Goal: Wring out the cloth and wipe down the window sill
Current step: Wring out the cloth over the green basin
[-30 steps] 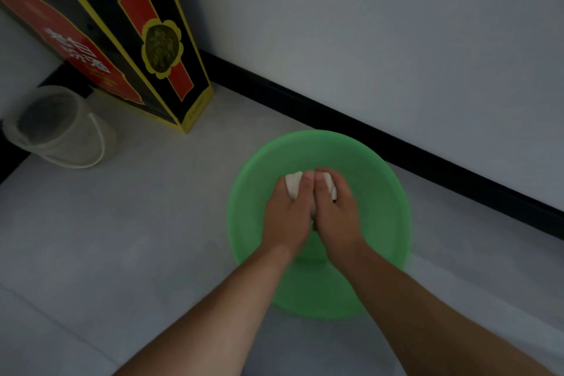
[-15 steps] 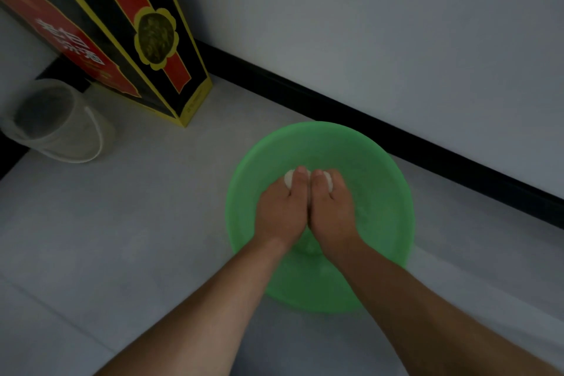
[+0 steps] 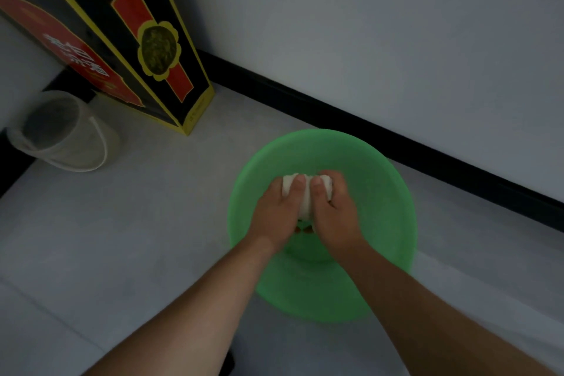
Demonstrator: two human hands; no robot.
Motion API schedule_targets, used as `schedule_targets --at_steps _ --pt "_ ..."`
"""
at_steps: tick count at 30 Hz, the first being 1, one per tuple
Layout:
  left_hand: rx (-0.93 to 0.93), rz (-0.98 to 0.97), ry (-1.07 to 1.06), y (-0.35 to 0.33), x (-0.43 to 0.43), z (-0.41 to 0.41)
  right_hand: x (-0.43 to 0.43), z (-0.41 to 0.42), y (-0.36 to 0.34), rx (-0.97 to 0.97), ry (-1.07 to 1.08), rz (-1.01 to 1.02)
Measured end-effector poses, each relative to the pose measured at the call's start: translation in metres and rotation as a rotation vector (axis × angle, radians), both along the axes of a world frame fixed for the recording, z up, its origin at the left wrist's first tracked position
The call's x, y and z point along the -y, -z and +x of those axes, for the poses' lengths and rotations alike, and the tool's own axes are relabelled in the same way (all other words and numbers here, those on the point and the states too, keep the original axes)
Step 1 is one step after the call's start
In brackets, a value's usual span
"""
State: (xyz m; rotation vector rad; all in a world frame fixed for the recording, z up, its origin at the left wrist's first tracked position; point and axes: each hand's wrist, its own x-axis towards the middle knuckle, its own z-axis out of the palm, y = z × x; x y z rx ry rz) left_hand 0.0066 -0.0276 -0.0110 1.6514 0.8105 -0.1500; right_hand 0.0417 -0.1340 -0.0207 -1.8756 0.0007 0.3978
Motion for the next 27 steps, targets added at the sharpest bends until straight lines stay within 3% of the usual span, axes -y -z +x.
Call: schedule_targets --at_steps 3,6,12,20,27 --pt "-0.037 -0.12 -0.046 -0.012 -0.014 0.006 0.007 0.006 -0.011 -0.152 0.05 0.042" --pt "-0.058 -0.175 -0.065 -0.034 -0.022 0.008 0.01 0.002 -0.032 -0.132 0.129 0.055" --pt "-0.122 -0.062 -0.039 -0.119 -0.026 -0.005 -0.003 -0.005 -0.109 -0.151 0.094 0.019" --pt "-0.013 0.055 0.09 -0.313 -0.026 -0.011 0.005 -0.015 -0.308 -0.126 0.194 0.094" --pt "0.159 0.059 0.236 -0.489 0.035 0.016 0.077 -0.002 -0.496 -0.019 0.277 0.119"
